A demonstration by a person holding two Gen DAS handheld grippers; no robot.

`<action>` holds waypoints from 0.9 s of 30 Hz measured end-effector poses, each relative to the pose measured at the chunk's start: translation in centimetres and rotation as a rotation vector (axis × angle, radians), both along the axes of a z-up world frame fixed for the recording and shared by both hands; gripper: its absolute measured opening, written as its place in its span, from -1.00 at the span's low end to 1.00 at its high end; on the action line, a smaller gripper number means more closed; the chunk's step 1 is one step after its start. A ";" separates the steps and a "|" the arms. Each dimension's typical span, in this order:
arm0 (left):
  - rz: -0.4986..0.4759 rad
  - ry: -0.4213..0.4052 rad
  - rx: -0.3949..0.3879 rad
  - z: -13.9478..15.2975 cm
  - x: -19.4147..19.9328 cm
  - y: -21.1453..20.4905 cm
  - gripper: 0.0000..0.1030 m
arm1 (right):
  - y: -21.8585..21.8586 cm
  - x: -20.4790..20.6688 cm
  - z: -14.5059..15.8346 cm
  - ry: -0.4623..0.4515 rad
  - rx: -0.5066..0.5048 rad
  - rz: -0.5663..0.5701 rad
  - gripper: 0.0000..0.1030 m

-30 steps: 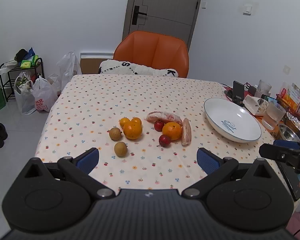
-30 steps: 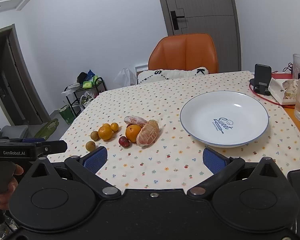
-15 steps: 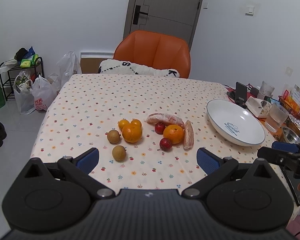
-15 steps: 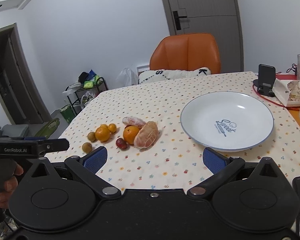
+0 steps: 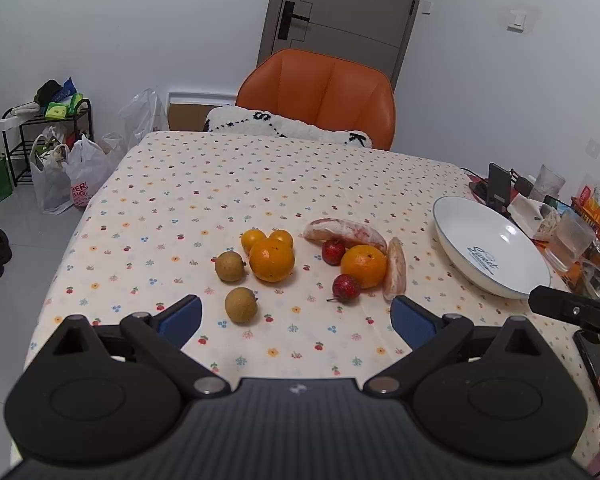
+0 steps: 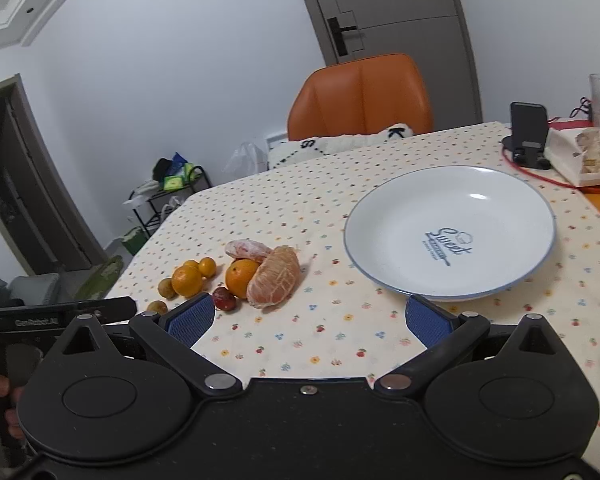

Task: Organize fruits
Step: 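Lower the left gripper onto the small brown pear and close it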

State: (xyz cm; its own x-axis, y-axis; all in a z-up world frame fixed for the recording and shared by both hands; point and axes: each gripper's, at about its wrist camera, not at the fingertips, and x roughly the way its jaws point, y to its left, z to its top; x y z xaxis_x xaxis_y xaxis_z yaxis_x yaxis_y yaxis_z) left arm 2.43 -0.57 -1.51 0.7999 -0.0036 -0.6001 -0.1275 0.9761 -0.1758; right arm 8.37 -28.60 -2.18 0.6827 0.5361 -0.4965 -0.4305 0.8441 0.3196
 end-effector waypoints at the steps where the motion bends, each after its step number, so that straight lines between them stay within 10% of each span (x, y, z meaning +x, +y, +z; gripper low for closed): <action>1: 0.002 0.001 0.002 -0.2 0.1 0.0 0.95 | 0.1 0.1 -0.1 0.000 0.006 0.012 1.00; 14: 0.029 0.031 -0.010 -2.7 2.4 1.1 0.61 | 2.5 2.5 -2.0 0.060 0.002 0.083 0.83; 27: 0.040 0.056 0.008 -4.6 4.2 1.9 -0.23 | 5.3 5.3 -3.1 0.086 -0.039 0.085 0.57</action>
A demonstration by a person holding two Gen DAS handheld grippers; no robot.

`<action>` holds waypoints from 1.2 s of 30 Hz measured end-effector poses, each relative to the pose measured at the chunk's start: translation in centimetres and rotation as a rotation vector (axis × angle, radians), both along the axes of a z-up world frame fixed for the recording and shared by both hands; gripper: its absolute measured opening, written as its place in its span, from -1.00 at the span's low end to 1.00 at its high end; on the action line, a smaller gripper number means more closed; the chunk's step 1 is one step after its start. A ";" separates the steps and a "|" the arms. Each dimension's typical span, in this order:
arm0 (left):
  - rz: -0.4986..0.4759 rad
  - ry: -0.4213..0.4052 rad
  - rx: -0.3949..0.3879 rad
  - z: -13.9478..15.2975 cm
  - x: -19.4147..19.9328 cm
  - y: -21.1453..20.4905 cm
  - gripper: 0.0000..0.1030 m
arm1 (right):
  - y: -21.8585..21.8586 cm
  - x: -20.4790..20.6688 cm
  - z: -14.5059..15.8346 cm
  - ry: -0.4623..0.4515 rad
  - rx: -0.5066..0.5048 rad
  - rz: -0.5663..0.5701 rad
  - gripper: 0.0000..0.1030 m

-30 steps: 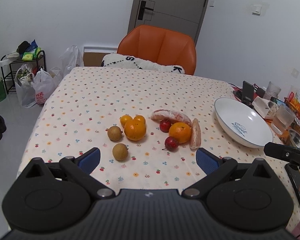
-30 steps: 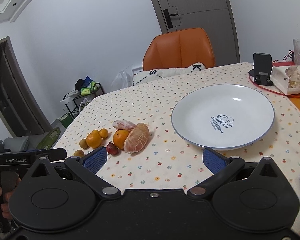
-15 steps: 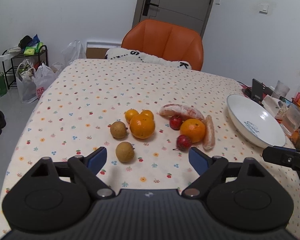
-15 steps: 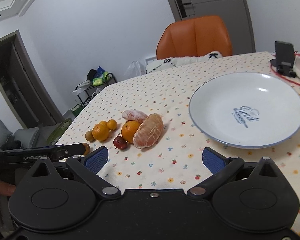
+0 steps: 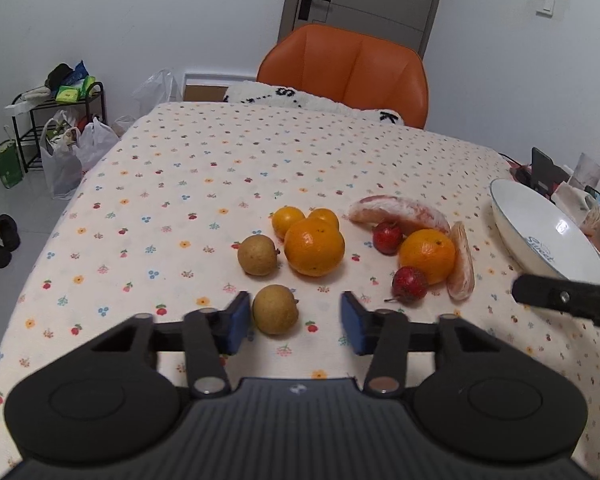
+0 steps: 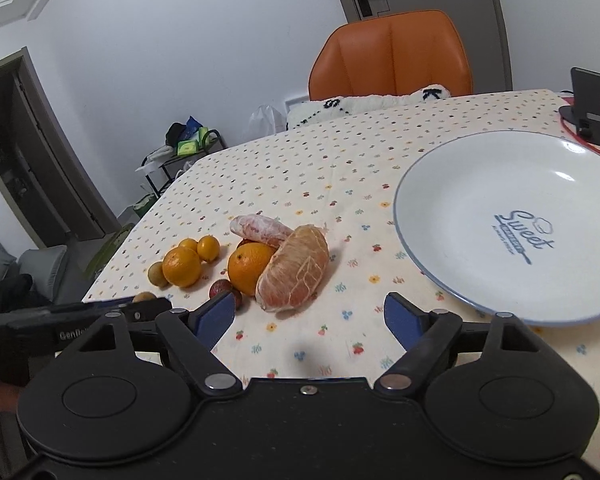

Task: Organize fruits
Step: 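Lower the left gripper onto the small brown pear and close it, then grasp the peeled pomelo segment with the right gripper while the left gripper holds the pear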

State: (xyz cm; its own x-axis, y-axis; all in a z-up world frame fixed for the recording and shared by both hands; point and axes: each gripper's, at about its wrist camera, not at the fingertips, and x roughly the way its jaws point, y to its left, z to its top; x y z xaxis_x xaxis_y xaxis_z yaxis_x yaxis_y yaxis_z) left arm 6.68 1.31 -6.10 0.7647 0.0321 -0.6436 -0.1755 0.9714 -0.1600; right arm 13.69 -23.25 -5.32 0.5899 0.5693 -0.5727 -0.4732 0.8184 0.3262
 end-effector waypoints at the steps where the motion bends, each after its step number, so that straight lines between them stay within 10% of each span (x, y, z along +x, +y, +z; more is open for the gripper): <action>1: -0.003 0.001 -0.006 -0.1 0.0 0.1 -0.38 | 0.3 0.2 0.0 0.001 0.001 0.002 0.57; 14: -0.013 -0.028 -0.024 0.0 -0.2 0.8 -0.54 | 3.3 1.7 -0.9 0.004 -0.038 0.028 0.42; 25: -0.020 -0.038 -0.015 0.7 -0.2 -0.1 -0.54 | 1.5 1.1 -1.2 0.022 0.016 0.039 -0.66; 36: -0.055 -0.064 0.005 2.1 -0.5 -2.8 -0.54 | -2.0 -0.4 -1.0 0.000 0.064 0.016 -0.84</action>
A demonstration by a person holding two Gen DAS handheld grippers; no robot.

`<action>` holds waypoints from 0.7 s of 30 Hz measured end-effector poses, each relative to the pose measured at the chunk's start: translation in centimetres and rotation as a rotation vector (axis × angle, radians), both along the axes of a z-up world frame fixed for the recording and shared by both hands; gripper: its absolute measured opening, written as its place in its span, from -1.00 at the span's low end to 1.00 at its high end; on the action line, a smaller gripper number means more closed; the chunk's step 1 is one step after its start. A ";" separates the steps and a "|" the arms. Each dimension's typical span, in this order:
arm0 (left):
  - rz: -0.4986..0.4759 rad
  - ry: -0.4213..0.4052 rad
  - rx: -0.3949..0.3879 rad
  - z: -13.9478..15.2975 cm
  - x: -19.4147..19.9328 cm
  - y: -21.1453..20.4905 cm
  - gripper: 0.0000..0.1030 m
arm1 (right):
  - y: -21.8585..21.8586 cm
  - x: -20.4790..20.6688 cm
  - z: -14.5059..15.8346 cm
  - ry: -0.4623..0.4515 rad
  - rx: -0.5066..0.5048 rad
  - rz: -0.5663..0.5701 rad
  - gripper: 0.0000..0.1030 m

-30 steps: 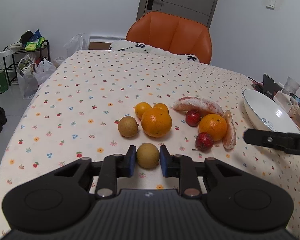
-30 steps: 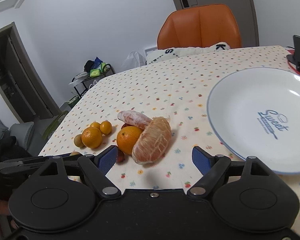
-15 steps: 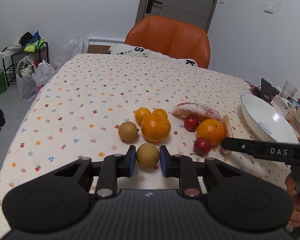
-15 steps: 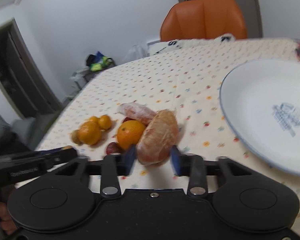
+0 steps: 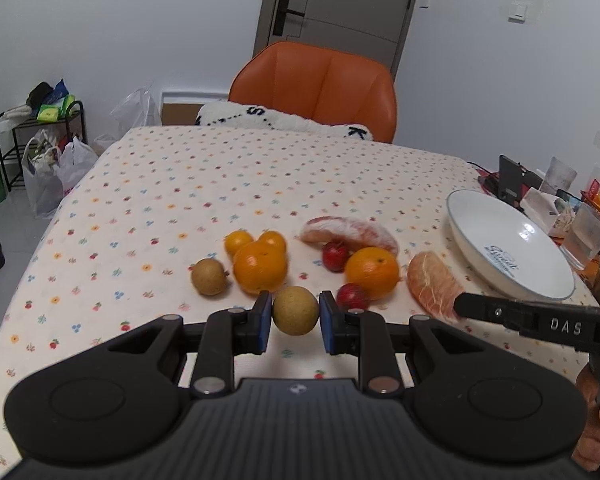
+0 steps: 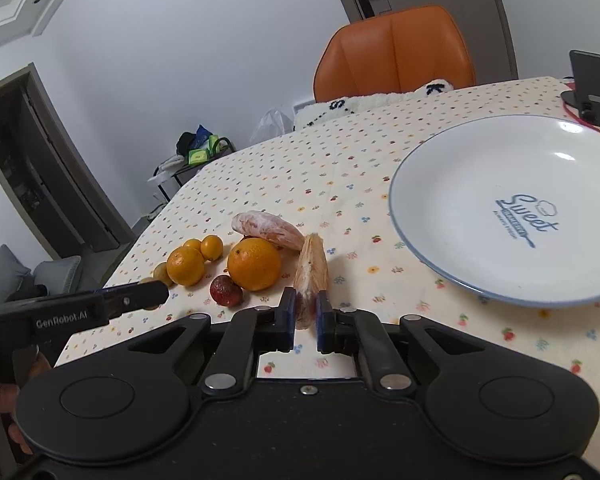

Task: Organize fruits
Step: 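Grasp the peeled pomelo segment with the right gripper while the left gripper holds the pear, then carry the pomelo segment in the right gripper and pear in the left toward the white plate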

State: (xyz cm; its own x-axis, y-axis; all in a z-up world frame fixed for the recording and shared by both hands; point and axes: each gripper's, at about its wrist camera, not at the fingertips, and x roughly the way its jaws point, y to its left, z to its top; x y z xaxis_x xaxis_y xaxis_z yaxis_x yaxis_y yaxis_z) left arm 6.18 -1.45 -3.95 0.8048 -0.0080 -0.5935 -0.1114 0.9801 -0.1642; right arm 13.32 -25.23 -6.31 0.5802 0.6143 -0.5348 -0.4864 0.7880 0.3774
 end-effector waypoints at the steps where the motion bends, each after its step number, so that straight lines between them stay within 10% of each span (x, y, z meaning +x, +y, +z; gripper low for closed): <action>1: -0.002 -0.002 0.003 0.1 0.0 -0.2 -0.54 | -0.2 -0.2 0.1 -0.005 0.002 0.000 -0.85; 21: -0.060 -0.008 0.009 0.7 -0.3 -3.2 -0.54 | -2.0 -2.1 0.3 -0.002 -0.020 -0.013 -0.66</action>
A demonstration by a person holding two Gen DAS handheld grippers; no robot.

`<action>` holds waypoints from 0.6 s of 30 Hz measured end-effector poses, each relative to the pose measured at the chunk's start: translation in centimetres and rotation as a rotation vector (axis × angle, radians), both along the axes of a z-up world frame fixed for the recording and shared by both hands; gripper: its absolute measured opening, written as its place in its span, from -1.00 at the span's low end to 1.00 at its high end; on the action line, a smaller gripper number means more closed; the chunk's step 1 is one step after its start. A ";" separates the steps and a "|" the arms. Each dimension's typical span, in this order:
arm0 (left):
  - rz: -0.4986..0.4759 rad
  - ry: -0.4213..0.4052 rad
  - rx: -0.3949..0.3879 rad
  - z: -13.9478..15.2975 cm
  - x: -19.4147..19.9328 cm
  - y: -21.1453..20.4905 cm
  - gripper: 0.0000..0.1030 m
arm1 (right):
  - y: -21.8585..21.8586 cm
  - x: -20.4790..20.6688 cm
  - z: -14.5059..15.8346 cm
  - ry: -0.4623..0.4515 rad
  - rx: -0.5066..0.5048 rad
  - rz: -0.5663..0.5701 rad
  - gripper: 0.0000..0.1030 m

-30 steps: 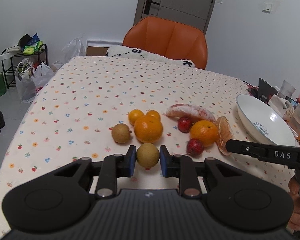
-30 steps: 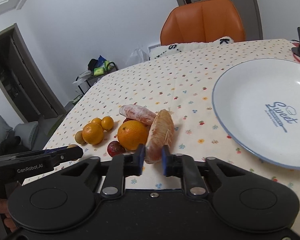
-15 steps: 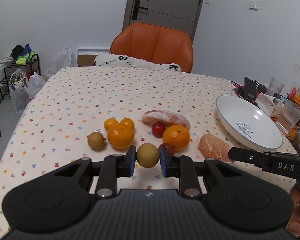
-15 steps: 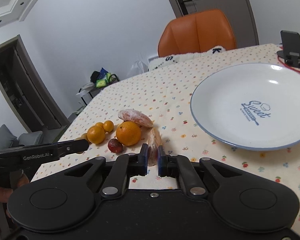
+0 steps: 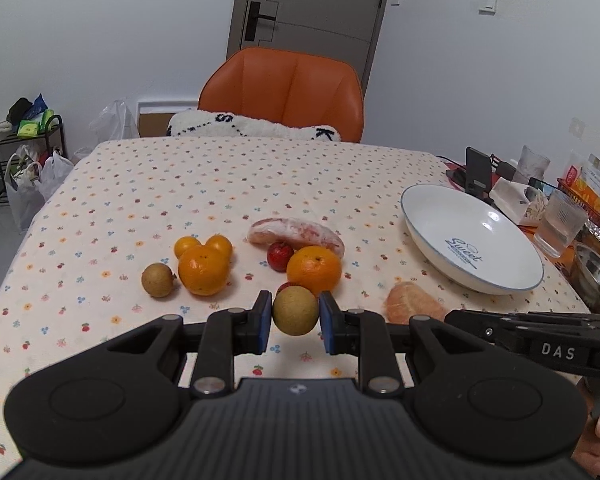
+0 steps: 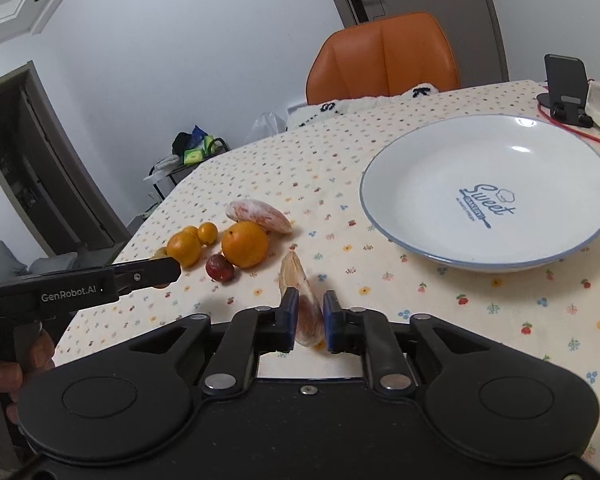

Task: Organize fruits
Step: 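Carry the pomelo segment in the right gripper and pear in the left toward the white plate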

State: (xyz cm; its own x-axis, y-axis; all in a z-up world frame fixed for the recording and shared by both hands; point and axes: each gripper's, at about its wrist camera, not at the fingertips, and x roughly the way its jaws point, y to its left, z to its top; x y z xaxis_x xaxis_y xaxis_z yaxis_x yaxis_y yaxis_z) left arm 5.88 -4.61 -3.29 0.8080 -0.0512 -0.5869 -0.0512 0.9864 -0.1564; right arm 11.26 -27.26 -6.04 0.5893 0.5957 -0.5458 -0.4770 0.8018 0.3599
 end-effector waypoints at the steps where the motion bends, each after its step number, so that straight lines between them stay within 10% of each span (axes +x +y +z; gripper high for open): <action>1: 0.001 0.003 -0.004 -0.1 0.0 0.1 -0.54 | 0.2 0.1 -0.1 0.003 -0.003 0.005 -0.63; 18: 0.031 0.025 -0.025 -1.1 0.6 2.1 -0.54 | 3.6 1.2 -1.1 -0.020 -0.093 0.046 -0.58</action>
